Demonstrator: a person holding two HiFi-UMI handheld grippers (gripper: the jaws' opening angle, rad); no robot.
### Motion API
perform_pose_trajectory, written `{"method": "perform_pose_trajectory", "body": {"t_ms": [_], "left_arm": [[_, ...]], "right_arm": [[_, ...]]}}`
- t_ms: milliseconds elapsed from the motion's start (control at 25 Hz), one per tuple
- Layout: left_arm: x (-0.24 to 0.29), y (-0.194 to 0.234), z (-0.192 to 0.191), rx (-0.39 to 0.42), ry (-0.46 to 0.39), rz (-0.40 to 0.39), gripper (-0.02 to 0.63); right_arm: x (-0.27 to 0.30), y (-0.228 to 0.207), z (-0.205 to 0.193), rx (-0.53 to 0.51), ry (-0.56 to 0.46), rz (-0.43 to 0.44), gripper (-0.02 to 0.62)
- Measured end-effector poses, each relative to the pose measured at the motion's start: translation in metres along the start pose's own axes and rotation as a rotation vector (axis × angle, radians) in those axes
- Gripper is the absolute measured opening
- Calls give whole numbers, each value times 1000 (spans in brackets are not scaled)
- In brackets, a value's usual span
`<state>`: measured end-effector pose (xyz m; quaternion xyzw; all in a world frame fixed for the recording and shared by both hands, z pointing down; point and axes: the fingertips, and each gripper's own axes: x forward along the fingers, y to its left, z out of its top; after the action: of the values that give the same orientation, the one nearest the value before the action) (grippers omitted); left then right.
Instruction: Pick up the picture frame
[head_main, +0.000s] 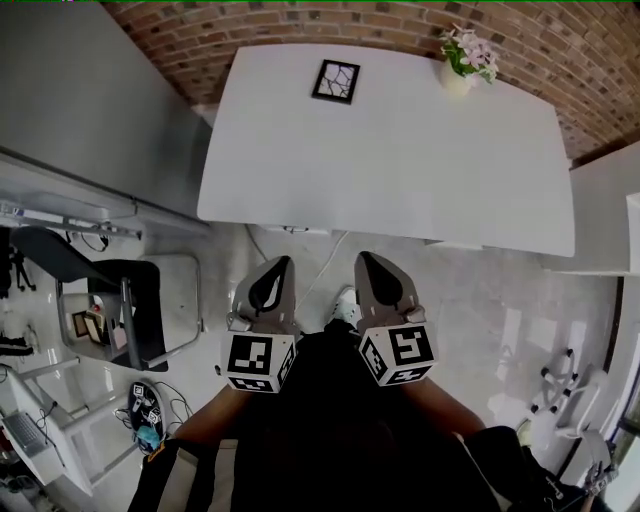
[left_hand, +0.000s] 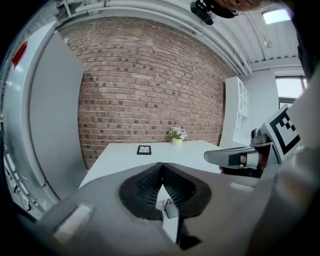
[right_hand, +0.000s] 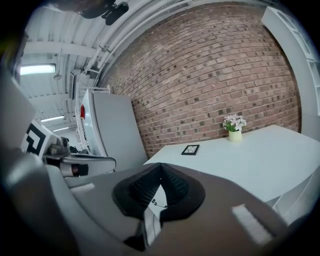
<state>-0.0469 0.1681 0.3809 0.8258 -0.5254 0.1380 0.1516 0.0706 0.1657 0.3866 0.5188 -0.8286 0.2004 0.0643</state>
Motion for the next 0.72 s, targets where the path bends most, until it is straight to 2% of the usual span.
{"method": "perform_pose_trajectory", "body": {"t_ms": [320, 720], "left_arm": [[24, -14, 15, 25, 4, -22, -3], [85, -12, 30, 38, 4, -135, -3]], "right_arm": [[2, -27, 11, 15, -26, -26, 2], [33, -61, 20, 25, -6, -114, 2]]}}
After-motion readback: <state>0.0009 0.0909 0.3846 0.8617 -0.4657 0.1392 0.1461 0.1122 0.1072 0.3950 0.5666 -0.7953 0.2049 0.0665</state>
